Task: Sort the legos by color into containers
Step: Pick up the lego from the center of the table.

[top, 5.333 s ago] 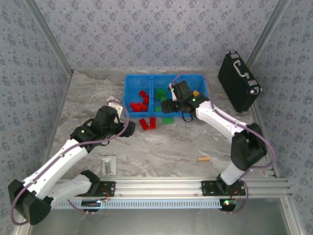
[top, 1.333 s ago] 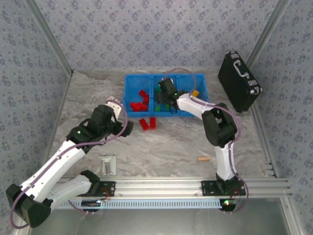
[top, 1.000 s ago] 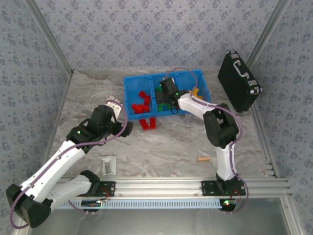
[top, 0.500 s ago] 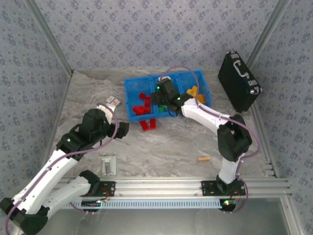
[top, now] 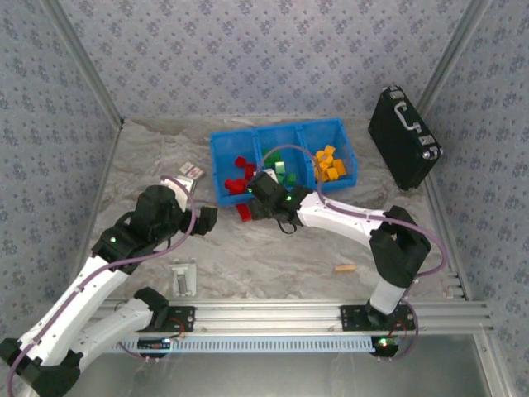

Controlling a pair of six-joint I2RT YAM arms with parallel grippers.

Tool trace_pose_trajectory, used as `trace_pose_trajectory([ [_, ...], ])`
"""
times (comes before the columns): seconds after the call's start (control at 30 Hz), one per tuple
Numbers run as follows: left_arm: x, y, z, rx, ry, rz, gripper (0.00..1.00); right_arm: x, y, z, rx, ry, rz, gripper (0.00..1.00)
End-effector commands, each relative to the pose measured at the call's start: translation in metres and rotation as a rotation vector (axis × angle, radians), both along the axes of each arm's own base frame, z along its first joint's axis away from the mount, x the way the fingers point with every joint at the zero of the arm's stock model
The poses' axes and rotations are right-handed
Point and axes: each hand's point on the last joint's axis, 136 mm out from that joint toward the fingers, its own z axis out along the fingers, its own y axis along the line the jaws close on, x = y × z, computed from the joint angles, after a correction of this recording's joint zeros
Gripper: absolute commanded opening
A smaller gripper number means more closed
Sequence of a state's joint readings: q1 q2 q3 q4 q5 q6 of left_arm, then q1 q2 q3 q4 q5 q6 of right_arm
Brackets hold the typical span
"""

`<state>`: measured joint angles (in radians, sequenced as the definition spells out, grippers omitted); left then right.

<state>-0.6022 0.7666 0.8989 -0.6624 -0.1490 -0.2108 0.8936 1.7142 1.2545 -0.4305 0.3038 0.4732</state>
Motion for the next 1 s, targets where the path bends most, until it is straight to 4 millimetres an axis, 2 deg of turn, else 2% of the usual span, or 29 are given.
trace_pose_trajectory([
  [0.0, -0.005, 0.001, 0.006, -0.024, -0.011, -0.004, 1.0, -0.001, -0.008, -0.021, -0.031, 0.041, -0.052, 0.67],
  [0.27, -0.009, 0.005, 0.004, -0.005, 0.001, 0.0, 1.0, 0.015, 0.01, -0.039, -0.032, 0.084, -0.008, 0.65],
  [0.6, -0.011, 0.008, 0.003, 0.026, 0.0, 0.005, 1.0, 0.04, 0.015, -0.062, 0.032, 0.125, -0.051, 0.64],
  [0.97, -0.009, 0.01, -0.001, 0.051, 0.008, 0.01, 1.0, 0.06, 0.028, -0.069, 0.057, 0.134, -0.035, 0.63],
])
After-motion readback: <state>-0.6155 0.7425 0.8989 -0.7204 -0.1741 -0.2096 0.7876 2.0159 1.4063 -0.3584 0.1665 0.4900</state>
